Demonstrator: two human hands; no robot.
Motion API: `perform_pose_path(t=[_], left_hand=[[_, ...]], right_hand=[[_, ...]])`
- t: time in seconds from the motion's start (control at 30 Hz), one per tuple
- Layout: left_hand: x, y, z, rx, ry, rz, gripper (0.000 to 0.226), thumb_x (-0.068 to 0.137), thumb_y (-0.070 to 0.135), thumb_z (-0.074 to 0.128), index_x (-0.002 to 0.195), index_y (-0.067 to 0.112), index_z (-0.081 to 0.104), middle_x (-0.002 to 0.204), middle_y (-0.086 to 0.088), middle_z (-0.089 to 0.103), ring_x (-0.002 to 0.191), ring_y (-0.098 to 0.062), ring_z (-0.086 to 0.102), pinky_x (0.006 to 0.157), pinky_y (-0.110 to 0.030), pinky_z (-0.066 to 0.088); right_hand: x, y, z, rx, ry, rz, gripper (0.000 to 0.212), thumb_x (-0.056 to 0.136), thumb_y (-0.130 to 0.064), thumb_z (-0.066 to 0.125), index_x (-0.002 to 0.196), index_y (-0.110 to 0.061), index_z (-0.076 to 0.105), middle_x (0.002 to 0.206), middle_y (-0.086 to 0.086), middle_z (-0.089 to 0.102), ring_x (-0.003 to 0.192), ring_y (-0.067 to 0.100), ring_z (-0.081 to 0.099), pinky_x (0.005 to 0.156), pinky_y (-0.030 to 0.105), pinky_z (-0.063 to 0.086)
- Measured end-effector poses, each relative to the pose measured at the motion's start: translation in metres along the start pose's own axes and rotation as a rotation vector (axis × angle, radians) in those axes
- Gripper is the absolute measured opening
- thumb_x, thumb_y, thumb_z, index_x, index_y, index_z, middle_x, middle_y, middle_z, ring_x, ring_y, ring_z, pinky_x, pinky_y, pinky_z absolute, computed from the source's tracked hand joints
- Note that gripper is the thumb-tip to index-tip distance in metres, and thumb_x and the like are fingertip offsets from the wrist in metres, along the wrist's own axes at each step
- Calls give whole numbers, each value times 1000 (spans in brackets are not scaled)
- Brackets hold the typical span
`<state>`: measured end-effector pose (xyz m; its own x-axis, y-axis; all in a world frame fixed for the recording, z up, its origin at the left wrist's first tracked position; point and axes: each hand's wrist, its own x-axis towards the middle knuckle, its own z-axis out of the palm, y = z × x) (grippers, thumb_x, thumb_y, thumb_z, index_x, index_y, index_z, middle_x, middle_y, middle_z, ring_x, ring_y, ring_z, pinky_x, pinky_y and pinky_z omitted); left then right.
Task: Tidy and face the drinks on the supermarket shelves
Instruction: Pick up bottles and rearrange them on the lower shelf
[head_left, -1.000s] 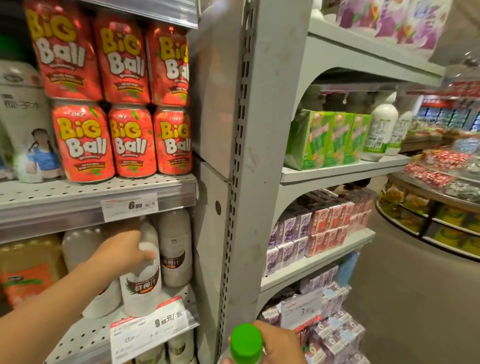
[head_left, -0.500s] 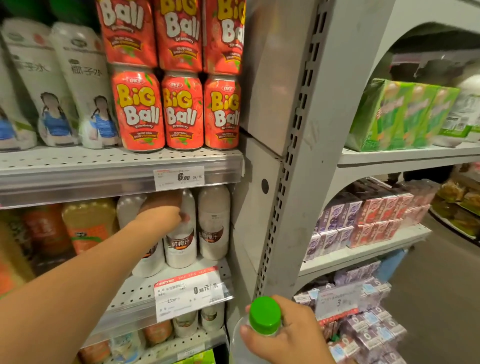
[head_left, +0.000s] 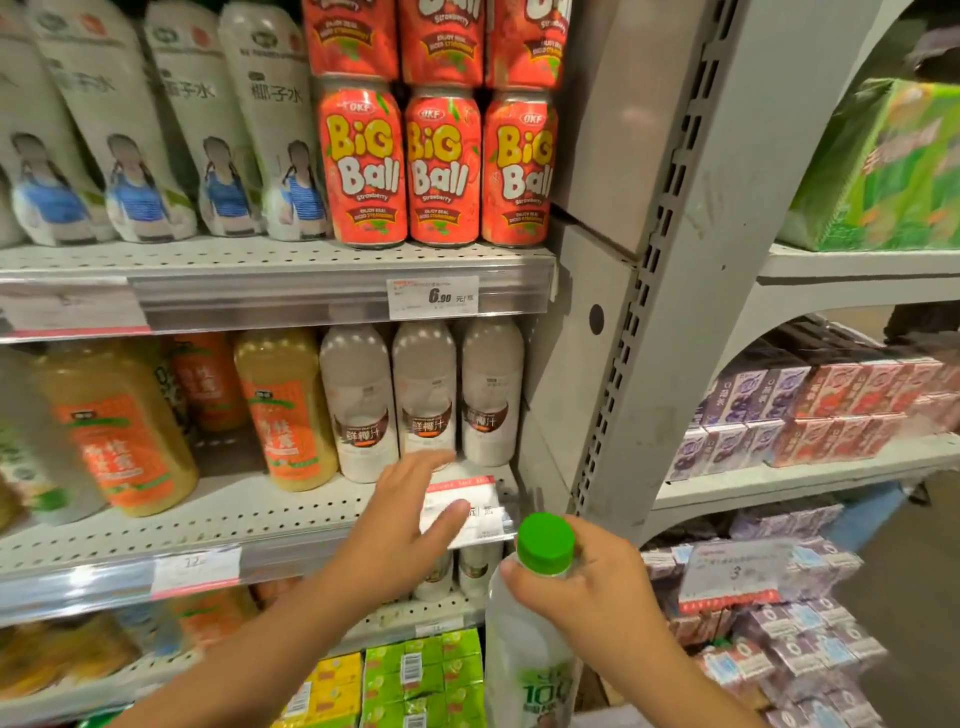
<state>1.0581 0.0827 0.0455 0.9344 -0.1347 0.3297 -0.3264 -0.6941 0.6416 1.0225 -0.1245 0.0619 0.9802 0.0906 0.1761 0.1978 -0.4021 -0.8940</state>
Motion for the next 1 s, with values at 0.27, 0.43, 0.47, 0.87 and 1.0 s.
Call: perform_pose_path(t=[0.27,0.43,0.47,0.87,1.0], left_hand=[[-83,5,-20,-741,-377,-258,67,78,7,61,136,37,44,132,1,59,122,-15,56,103,-38,47],[-132,-16,-44,-620,-176,-210,115,57,43,90,142,44,12,129,29,51,115,14,51,86,-7,44],[-142,-22,-50,-625,-88,-212,112,52,45,91,138,42,19,122,30,54,111,17,52,81,-5,43],[-213,-87,-204,-537,158,-160,87,48,46,89,120,43,40,106,13,66,97,-8,66,81,-37,55],[-221,-102,-237,-524,180,-187,80,50,31,88,115,49,45,104,17,66,92,-6,67,76,-30,56]], right_hand=[[-4,-34,56,26,31,-69,33,55,-55,73,74,-30,65,56,-8,57,53,5,46,52,31,41],[-27,-85,117,-132,118,-148,29,60,-45,77,64,-22,59,59,-12,59,51,3,48,49,21,38],[-34,-97,131,-147,125,-152,30,62,-40,79,61,-20,58,60,-12,59,52,3,48,49,20,38],[-84,-201,253,-16,-109,-200,47,53,-66,70,94,-46,60,84,-18,69,75,-1,63,65,19,51],[-78,-194,270,95,-433,-125,72,51,-61,82,115,-45,52,105,-16,68,94,1,66,81,32,57]])
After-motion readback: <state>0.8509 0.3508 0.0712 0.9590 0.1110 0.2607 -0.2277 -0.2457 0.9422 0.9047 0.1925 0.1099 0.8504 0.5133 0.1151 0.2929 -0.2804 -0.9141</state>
